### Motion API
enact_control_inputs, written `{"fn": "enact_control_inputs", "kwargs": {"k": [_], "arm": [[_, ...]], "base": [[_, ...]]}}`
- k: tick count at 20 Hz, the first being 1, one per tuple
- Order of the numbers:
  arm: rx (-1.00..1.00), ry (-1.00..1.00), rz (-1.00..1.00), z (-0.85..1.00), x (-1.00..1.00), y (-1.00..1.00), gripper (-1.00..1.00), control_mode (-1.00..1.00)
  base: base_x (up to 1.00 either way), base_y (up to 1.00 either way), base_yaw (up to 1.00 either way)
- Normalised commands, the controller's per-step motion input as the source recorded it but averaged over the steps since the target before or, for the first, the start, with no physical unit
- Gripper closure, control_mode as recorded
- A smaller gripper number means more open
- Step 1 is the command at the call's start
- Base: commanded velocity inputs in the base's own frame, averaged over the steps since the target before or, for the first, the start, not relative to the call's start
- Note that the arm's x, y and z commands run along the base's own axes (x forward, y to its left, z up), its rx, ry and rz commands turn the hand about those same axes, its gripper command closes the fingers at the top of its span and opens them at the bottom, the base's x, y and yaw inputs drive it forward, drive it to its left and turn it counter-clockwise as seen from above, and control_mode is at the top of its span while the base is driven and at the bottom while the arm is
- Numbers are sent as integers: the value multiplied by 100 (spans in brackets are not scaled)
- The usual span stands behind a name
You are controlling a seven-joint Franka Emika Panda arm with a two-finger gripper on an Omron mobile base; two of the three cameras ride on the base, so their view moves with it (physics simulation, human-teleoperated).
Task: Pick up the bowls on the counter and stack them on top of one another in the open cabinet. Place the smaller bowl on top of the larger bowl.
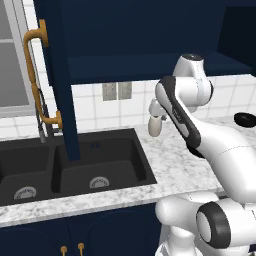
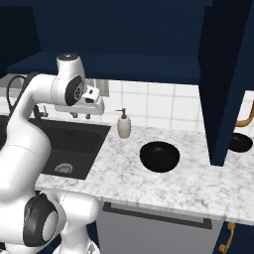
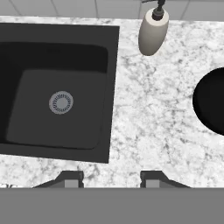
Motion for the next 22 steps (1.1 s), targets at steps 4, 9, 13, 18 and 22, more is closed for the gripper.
{"fn": "enact_control_inputs", "kwargs": {"k": [4,9,13,18,22], "arm": [[0,0,-1,0,-22,-12,-100,-100],[1,-1,0,-1,-24,-37,-100,-100],[0,0,0,0,0,-10,-100,-100],[-4,5,0,-4,0,0,-100,100],[0,0,0,0,0,0,-100,100]], "base": [[0,0,0],[0,0,0],[0,0,0],[-3,-4,0],[-22,-50,0]]}}
